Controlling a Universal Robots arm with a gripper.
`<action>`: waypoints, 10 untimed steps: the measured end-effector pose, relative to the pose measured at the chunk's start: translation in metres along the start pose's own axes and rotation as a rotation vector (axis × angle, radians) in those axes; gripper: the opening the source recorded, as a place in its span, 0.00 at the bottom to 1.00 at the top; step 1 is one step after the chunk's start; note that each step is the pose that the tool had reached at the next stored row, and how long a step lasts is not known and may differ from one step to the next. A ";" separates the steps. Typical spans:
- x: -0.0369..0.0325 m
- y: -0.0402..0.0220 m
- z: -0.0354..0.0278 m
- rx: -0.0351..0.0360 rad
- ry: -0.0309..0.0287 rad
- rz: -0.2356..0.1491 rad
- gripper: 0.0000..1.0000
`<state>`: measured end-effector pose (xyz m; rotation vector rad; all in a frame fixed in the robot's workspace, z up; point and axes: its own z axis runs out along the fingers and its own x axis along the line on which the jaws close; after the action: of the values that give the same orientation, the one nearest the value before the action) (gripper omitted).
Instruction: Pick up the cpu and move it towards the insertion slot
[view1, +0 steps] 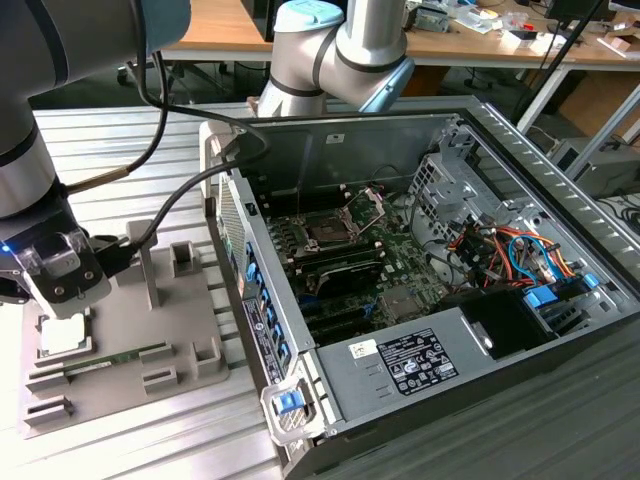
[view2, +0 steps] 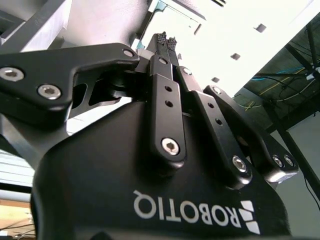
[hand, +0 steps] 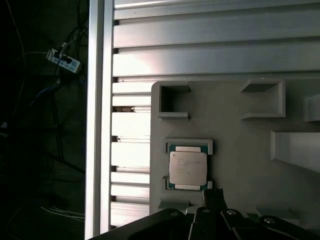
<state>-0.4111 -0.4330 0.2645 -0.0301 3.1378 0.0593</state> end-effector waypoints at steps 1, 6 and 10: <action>0.0000 0.0000 0.0003 0.0001 0.0000 0.000 0.11; 0.0000 -0.0004 0.0027 0.0000 -0.0001 0.000 0.11; 0.0007 -0.0005 0.0055 0.0001 0.0001 0.000 0.11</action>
<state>-0.4117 -0.4334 0.2590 -0.0302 3.1379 0.0591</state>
